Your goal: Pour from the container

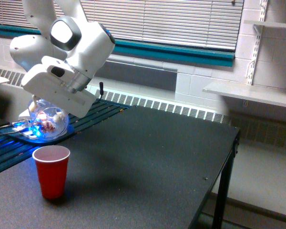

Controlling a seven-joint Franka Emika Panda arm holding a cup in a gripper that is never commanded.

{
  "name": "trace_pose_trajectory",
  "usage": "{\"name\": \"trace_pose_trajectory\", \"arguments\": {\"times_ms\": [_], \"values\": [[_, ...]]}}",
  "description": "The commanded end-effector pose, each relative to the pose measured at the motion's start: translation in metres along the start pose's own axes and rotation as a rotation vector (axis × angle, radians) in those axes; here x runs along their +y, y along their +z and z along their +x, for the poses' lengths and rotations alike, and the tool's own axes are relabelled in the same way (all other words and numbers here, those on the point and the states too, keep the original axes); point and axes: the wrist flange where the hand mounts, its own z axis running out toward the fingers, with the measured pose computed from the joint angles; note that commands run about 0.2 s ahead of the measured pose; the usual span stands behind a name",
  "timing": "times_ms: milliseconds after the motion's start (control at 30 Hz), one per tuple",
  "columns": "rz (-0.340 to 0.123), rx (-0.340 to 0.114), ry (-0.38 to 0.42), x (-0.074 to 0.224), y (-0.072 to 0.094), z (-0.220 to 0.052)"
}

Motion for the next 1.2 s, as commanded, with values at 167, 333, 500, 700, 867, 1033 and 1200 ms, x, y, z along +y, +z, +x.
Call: {"name": "trace_pose_trajectory", "arguments": {"times_ms": [167, 333, 500, 700, 867, 1033, 1200], "values": [[-0.052, 0.003, -0.015, -0.0054, -0.0093, -0.0018], [-0.07, -0.003, -0.013, -0.0063, -0.0096, -0.0028], [-0.076, -0.006, -0.021, -0.0068, -0.0089, -0.0028], [-0.078, -0.004, -0.028, -0.0079, -0.0094, -0.0029], [-0.073, 0.005, -0.033, -0.0096, -0.0116, -0.0025], [-0.056, 0.008, -0.036, -0.0111, -0.0116, -0.0022], [-0.015, 0.006, -0.048, -0.0113, -0.0073, 0.0005]]}}
